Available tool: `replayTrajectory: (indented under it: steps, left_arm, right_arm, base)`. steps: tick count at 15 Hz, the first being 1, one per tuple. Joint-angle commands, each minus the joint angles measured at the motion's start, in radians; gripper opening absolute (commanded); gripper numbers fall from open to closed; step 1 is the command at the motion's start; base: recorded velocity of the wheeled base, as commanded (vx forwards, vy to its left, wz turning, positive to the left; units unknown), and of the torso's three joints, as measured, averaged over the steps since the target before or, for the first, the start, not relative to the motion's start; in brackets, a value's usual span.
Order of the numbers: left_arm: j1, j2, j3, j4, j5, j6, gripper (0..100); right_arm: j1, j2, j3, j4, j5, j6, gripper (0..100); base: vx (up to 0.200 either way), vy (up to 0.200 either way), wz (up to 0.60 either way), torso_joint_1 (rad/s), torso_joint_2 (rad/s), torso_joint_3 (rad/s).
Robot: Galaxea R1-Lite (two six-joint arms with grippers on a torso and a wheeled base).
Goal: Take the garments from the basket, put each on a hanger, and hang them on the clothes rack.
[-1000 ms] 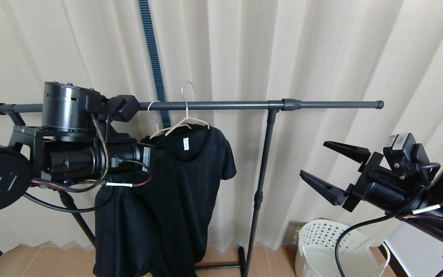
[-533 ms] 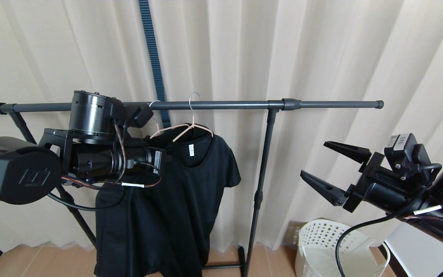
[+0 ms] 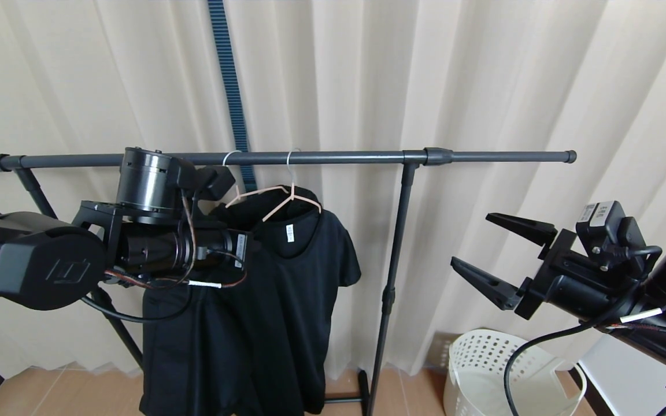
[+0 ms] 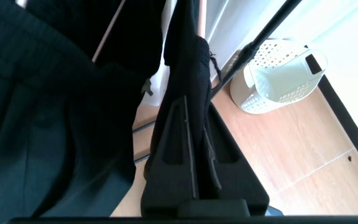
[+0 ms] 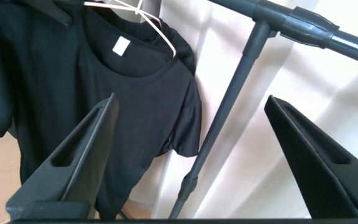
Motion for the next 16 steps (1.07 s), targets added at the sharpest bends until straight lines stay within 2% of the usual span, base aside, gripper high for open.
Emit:
replayTrajectory:
  steps: [1, 14, 15, 16]
  left_arm:
    - [0.000, 0.010, -0.001, -0.006, 0.000, 0.001, 0]
    - [-0.003, 0.016, 0.006, -0.008, 0.000, -0.007, 0]
    - [-0.003, 0.015, 0.006, -0.008, 0.000, -0.007, 100]
    - [-0.003, 0.015, 0.004, -0.008, 0.000, -0.009, 100]
  right_arm:
    - [-0.001, 0.000, -0.001, 0.000, 0.001, -0.001, 100]
    - [0.001, 0.006, -0.001, -0.001, 0.001, -0.005, 100]
    - [0.001, 0.006, 0.001, -0.001, 0.001, -0.005, 100]
    - [-0.001, 0.005, -0.001, -0.001, 0.001, -0.005, 100]
  base:
    - [0.000, 0.000, 0.00, 0.000, 0.00, 0.000]
    - [0.000, 0.000, 0.00, 0.000, 0.00, 0.000]
    - [0.000, 0.000, 0.00, 0.000, 0.00, 0.000]
    - [0.000, 0.000, 0.00, 0.000, 0.00, 0.000]
